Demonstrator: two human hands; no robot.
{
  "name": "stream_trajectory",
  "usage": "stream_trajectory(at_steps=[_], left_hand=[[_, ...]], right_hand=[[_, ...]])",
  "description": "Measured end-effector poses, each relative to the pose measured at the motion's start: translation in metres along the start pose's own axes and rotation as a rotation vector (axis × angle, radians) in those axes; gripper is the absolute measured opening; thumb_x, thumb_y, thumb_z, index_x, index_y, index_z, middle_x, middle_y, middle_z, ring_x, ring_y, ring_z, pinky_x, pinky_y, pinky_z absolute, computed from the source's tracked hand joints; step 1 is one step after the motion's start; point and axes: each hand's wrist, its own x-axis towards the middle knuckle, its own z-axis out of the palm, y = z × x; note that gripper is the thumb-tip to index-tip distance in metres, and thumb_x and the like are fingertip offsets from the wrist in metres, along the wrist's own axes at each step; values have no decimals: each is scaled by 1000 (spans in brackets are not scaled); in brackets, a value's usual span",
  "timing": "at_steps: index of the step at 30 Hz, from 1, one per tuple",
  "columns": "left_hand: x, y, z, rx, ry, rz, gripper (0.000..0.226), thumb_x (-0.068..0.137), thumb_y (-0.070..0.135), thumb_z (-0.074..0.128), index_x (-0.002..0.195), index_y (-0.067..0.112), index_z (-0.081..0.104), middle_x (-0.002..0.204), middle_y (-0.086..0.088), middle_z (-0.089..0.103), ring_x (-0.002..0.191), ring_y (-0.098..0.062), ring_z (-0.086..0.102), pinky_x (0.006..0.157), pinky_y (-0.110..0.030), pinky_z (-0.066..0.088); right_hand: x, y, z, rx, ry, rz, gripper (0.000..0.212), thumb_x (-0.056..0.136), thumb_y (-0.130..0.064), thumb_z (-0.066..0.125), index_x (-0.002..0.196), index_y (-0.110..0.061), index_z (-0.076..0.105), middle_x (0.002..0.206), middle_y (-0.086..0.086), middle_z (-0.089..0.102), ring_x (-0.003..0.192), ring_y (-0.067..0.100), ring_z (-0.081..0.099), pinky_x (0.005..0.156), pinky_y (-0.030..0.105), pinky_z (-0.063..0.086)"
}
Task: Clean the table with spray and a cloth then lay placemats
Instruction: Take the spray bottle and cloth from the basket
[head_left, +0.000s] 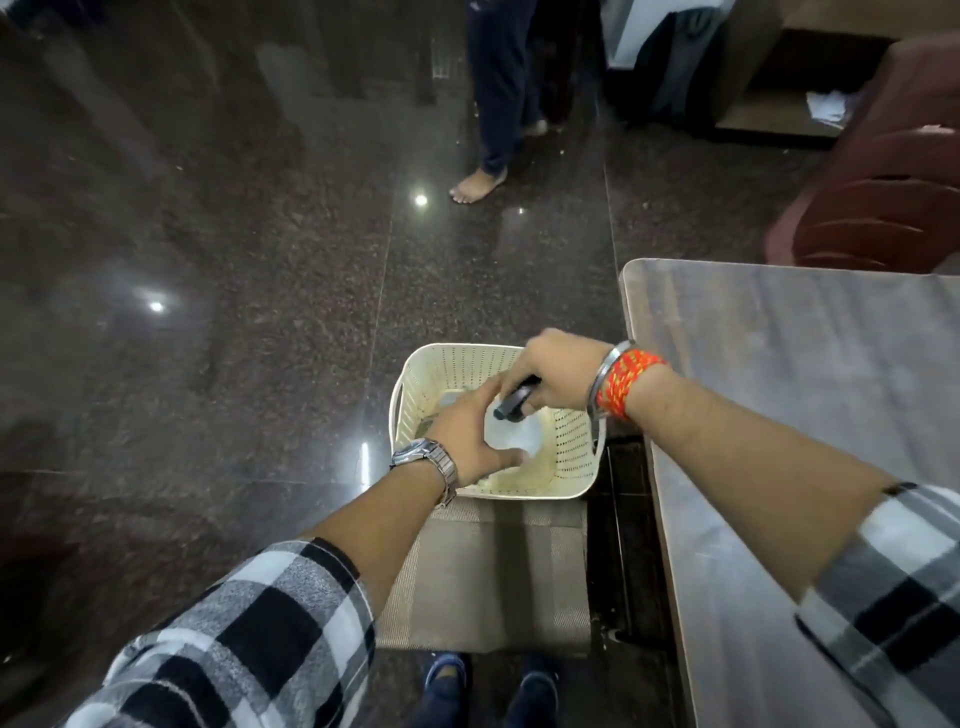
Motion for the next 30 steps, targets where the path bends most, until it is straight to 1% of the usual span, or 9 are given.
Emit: stream_trajectory(at_steps=[5, 9, 13, 17, 19, 21, 24, 27, 30], left_hand=[[-10, 28, -16, -261, 256, 9, 15, 83, 30, 72, 94, 35, 63, 83, 4, 70, 75, -14, 66, 66, -29, 52], [-16, 19, -32, -404, 455, -8, 8, 79, 34, 70, 85, 35, 65, 68, 8, 66, 60, -11, 62, 62, -28, 51], [-19, 14, -49, -482, 542, -94, 15, 88, 26, 68, 93, 12, 68, 63, -6, 61, 52, -1, 59, 54, -8, 43], [-20, 16, -59, -516, 529, -111, 21, 90, 30, 65, 93, 10, 68, 58, -7, 62, 56, -5, 61, 57, -3, 42], [-22, 18, -60, -509, 511, -121, 13, 90, 27, 66, 94, 15, 68, 58, -8, 61, 53, -7, 59, 52, -5, 42], [-25, 22, -60, -518, 502, -129, 9, 88, 25, 68, 92, 17, 66, 57, -5, 59, 47, -6, 55, 47, -8, 41], [-29, 29, -60, -529, 498, -128, 6, 87, 25, 69, 89, 21, 66, 56, -4, 57, 43, -7, 50, 42, -14, 40], [-30, 43, -57, -468, 480, -139, 17, 88, 31, 68, 75, 20, 63, 54, -7, 57, 41, -8, 50, 41, -16, 40], [-24, 77, -47, -364, 372, -100, 30, 86, 47, 63, 68, 22, 60, 51, -1, 60, 51, -19, 59, 53, -28, 46]], right_hand=[[2, -29, -38, -43, 10, -249, 36, 76, -20, 77, 111, -31, 74, 103, -9, 73, 100, 8, 63, 114, 47, 28], [-6, -20, -38, 337, 340, -453, 51, 75, -13, 73, 124, -22, 63, 132, -8, 57, 132, 11, 44, 119, 36, 17], [31, 2, 29, 947, 819, 66, 40, 69, 9, 53, 86, -26, 65, 100, 2, 69, 101, 20, 64, 93, 38, 49], [72, -17, 99, 136, -298, 356, 35, 96, -4, 42, 128, -4, 58, 137, 18, 54, 127, 29, 51, 102, 37, 41], [74, -29, 115, -158, -396, 291, 51, 102, -17, 36, 150, -3, 25, 158, 16, 23, 146, 29, 19, 116, 41, 20], [81, -34, 120, -202, -311, 245, 67, 100, -31, 40, 154, -9, 7, 163, 10, 2, 149, 28, -2, 119, 43, 3], [94, -32, 120, 39, -164, 322, 64, 92, -25, 58, 149, -13, 32, 159, 9, 22, 145, 26, 26, 114, 43, 30], [70, -18, 108, 267, 147, 484, 26, 82, -14, 60, 106, -8, 70, 114, 16, 67, 105, 31, 65, 81, 35, 54], [-4, 5, 65, 454, 516, 696, 19, 72, -22, 65, 78, -7, 74, 76, 11, 73, 73, 28, 67, 63, 27, 49]])
